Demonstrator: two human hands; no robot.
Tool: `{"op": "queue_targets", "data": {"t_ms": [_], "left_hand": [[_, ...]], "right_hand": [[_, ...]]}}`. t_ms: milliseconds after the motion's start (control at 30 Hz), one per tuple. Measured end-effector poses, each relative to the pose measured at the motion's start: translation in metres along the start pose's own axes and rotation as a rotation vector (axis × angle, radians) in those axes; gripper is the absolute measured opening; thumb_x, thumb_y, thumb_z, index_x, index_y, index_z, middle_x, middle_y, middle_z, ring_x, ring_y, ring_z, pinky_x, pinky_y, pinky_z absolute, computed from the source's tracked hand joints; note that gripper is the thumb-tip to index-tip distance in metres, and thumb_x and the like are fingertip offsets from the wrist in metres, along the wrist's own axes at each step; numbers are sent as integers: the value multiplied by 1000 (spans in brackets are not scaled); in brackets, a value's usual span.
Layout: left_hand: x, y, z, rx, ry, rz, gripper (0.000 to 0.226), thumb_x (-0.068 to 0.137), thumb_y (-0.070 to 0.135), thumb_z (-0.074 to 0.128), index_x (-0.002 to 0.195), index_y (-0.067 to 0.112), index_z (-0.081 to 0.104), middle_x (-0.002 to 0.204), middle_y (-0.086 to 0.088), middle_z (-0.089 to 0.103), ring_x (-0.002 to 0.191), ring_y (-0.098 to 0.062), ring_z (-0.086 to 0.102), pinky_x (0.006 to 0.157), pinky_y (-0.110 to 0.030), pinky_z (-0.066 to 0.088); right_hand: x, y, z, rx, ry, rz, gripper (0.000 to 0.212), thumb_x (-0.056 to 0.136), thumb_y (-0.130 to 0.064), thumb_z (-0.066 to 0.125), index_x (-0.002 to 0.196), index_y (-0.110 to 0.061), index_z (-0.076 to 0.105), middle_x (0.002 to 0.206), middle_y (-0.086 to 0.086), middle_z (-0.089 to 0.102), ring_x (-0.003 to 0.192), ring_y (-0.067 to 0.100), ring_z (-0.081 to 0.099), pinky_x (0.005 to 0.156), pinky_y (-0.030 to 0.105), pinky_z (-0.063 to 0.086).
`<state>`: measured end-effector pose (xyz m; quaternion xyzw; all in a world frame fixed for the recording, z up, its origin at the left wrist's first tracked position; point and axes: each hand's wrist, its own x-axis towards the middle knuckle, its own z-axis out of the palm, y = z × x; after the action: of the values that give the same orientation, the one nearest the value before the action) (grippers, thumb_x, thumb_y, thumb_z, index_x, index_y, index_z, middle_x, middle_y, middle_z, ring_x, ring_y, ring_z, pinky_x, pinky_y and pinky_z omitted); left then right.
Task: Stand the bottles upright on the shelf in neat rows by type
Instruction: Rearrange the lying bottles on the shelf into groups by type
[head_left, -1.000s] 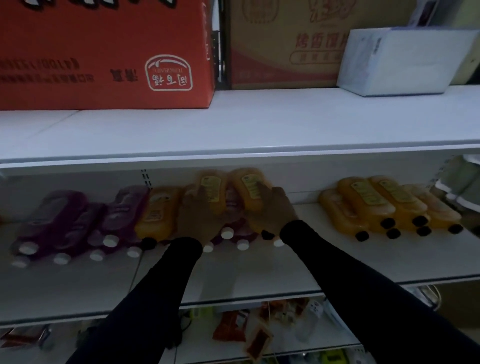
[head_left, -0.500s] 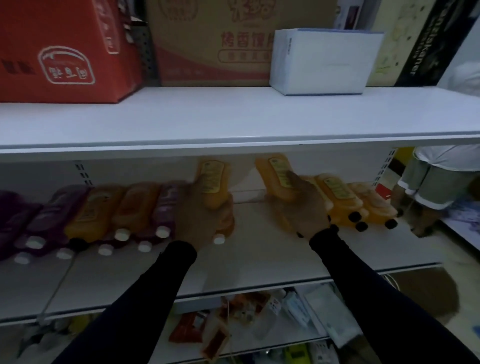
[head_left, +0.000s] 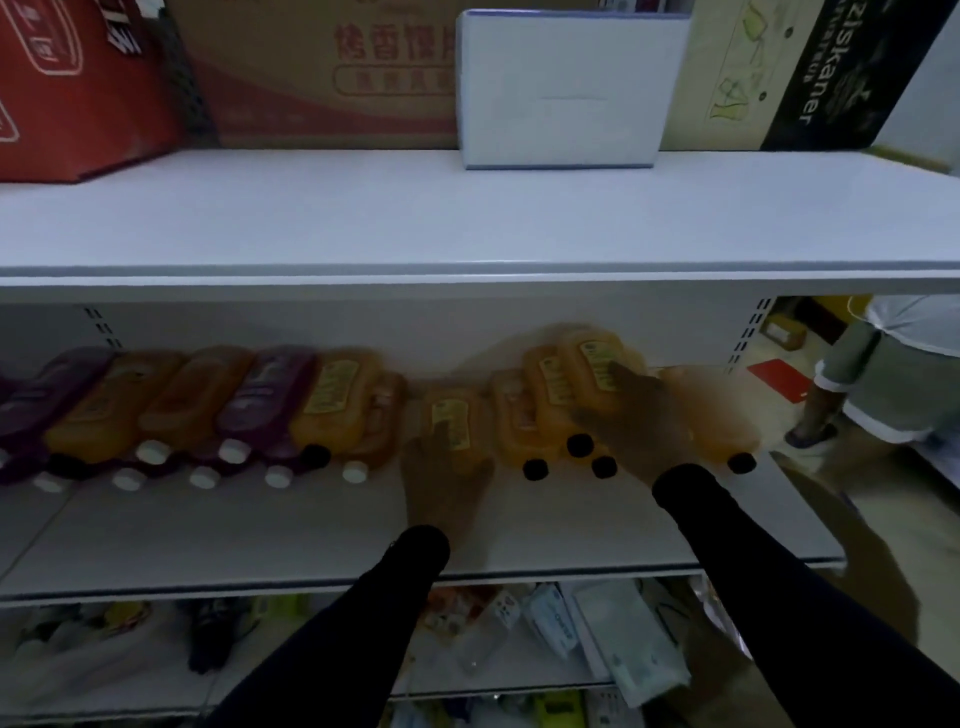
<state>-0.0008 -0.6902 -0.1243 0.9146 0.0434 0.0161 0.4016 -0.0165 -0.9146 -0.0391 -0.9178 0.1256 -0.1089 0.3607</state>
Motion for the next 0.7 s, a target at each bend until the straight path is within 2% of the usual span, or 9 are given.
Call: {"op": "queue_targets", "data": {"t_ms": [67, 200, 367, 533, 633, 700], "left_hand": [[5, 3, 4, -3, -32, -10, 86, 86, 52, 62, 152, 21, 15, 155, -14, 13, 140, -32, 19, 112, -39, 23], [24, 5, 0, -47, -188, 38, 86, 91, 41, 60, 154, 20, 5, 156, -14, 7, 142, -35, 18, 114, -47, 25], [36, -1, -1, -37, -247, 54, 86, 94, 39, 57, 153, 22, -3, 157, -13, 1, 144, -31, 15, 115, -45, 26], [44, 0, -7, 38, -301, 54, 87, 93, 46, 56, 154, 23, 0, 158, -10, -1, 146, -30, 10, 116, -44, 22], [39, 8, -18, 161, -277, 124, 84, 92, 51, 54, 155, 22, 7, 160, -11, 3, 147, -30, 7, 119, -42, 15], [37, 15, -33, 229, -180, 248, 72, 95, 46, 51, 153, 18, 19, 159, -11, 16, 144, -29, 17, 115, -38, 18]], "right_hand": [[8, 0, 4, -10, -13, 2, 84, 77, -53, 71, 147, -28, 34, 150, 9, 28, 126, 30, 45, 100, 42, 45], [22, 1, 8, -51, -28, -42, 82, 80, -53, 68, 147, -24, 32, 153, 8, 14, 136, 32, 32, 110, 42, 34], [32, 2, 6, -87, -74, -56, 81, 83, -52, 65, 150, -23, 27, 154, 4, 9, 138, 34, 27, 110, 49, 34], [32, -5, 3, -173, -97, -44, 81, 84, -53, 61, 150, -24, 25, 154, 7, 14, 137, 36, 29, 110, 51, 32], [26, -16, 2, -286, 5, -131, 77, 84, -51, 62, 148, -22, 31, 152, 13, 25, 137, 36, 28, 112, 48, 27], [21, -29, 4, -208, 96, -230, 68, 86, -44, 63, 144, -17, 40, 149, 14, 33, 134, 34, 36, 110, 43, 32]]}}
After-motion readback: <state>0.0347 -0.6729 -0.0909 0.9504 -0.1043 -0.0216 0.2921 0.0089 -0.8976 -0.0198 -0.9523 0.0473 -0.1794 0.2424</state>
